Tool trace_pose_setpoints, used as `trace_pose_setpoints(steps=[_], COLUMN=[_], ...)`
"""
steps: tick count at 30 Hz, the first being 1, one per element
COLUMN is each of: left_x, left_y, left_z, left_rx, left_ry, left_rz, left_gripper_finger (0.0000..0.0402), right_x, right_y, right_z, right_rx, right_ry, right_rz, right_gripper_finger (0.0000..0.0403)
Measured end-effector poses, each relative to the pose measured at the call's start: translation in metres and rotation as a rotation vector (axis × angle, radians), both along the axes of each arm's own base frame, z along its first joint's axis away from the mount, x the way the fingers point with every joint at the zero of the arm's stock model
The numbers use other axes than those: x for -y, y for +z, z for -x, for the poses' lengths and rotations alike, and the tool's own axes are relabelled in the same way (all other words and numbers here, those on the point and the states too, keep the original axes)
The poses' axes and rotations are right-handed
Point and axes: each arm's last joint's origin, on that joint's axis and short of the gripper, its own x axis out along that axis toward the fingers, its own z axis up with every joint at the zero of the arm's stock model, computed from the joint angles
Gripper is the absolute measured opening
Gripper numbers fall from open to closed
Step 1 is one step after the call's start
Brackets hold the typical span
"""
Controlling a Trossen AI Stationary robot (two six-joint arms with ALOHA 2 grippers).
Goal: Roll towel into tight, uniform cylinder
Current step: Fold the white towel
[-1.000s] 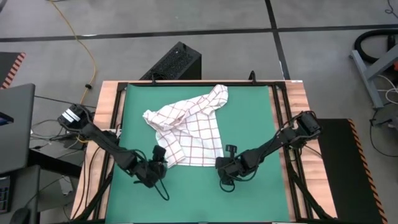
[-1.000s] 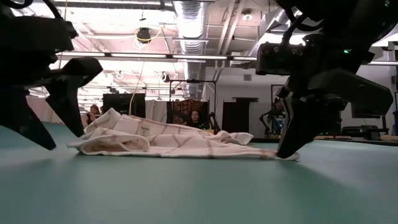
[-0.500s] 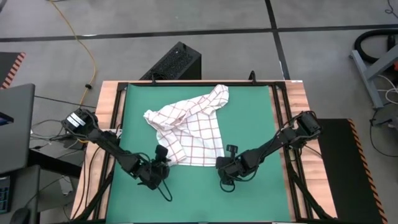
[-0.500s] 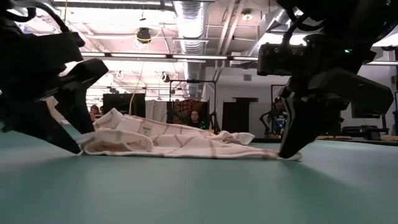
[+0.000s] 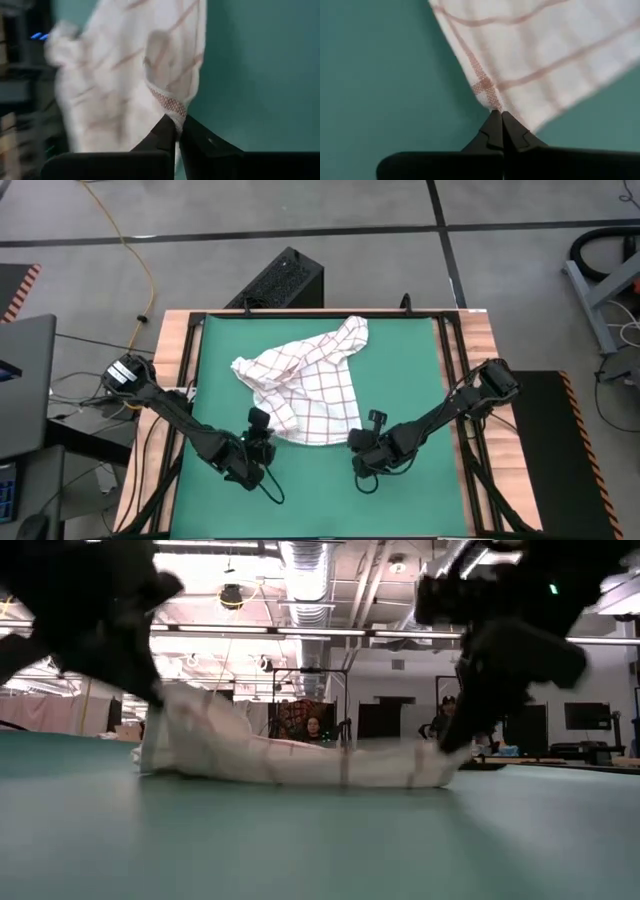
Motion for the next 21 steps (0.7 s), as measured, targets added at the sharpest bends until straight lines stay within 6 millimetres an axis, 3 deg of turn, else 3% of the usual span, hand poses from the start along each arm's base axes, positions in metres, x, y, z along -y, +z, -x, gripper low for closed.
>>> trace_pose_setpoints(steps=[4,9,14,17,21], left_x=[-0.003,-0.013,-0.015,-0.016,-0.02], left_y=[0.037,0.083,0.121,0.144,0.174], left_z=[0.0,0.01,0.013,0.018,0.026], left_rx=[-0.015,-0.032,0.016,0.06,0.243], left_ry=[0.072,0.143,0.175,0.162,0.175], left_rz=[-0.165,-0.361,-0.335,-0.289,-0.297], left_gripper_finger=[0.0002,0.0002,0.0002,0.0002,0.0002], right_x=[0.007,0.02,0.03,0.037,0.049], right_y=[0.031,0.088,0.141,0.16,0.184], right_z=[0.006,0.018,0.032,0.038,0.048], right_rx=[0.024,0.123,0.235,0.274,0.362], right_ry=[-0.112,-0.235,-0.29,-0.306,-0.367], right_rz=[0.144,0.36,0.489,0.513,0.526], right_gripper_finger=[0.0003,0.0002,0.0002,0.0002,0.0002])
